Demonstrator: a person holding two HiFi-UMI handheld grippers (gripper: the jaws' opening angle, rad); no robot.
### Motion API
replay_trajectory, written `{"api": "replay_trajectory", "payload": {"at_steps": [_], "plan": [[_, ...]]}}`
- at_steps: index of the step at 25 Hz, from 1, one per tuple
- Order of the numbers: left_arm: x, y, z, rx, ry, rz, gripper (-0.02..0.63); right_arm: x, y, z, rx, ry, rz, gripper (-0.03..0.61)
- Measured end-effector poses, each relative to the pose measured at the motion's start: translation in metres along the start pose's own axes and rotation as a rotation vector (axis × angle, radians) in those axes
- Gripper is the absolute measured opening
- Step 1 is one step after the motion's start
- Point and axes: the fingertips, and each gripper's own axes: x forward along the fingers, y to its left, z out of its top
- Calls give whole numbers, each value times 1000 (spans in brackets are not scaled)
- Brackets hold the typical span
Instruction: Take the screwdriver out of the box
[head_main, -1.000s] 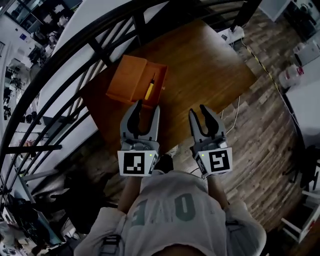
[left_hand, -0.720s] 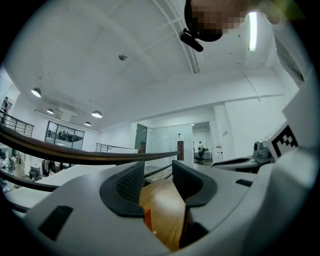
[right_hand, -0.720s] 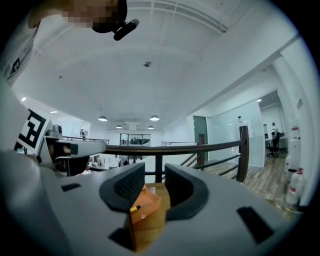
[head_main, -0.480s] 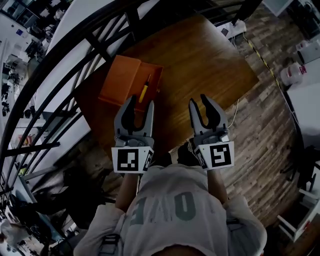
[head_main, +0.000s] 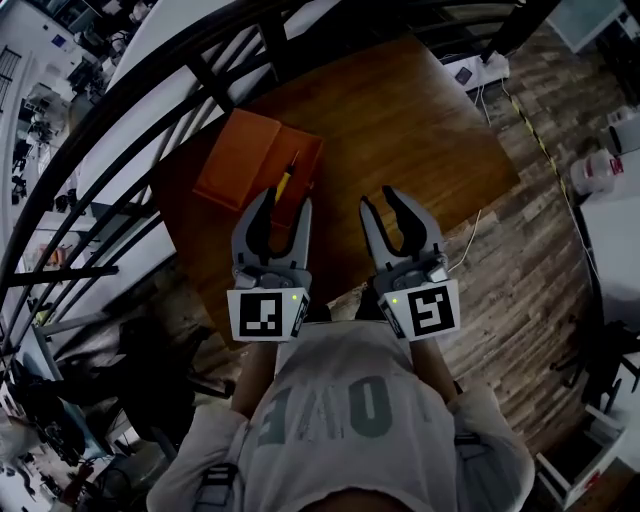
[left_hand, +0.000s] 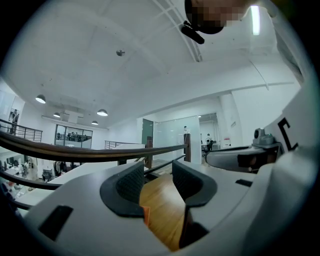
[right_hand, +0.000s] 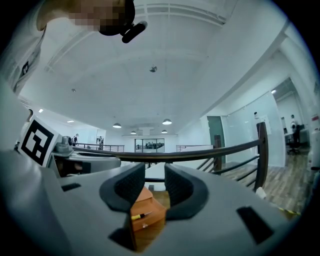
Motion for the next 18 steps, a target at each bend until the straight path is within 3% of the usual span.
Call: {"api": "replay_trajectory", "payload": {"at_steps": [8,12,18], "plan": [[18,15,-6,47,55,-11,173,14,-5,-2,15,10,29,127],[32,23,-15,114,120,-16,132,20,-10,-8,21,29,31,127],[53,39,-62,118,298,-80,173,31,-7,-29,50,94,53,127]]}}
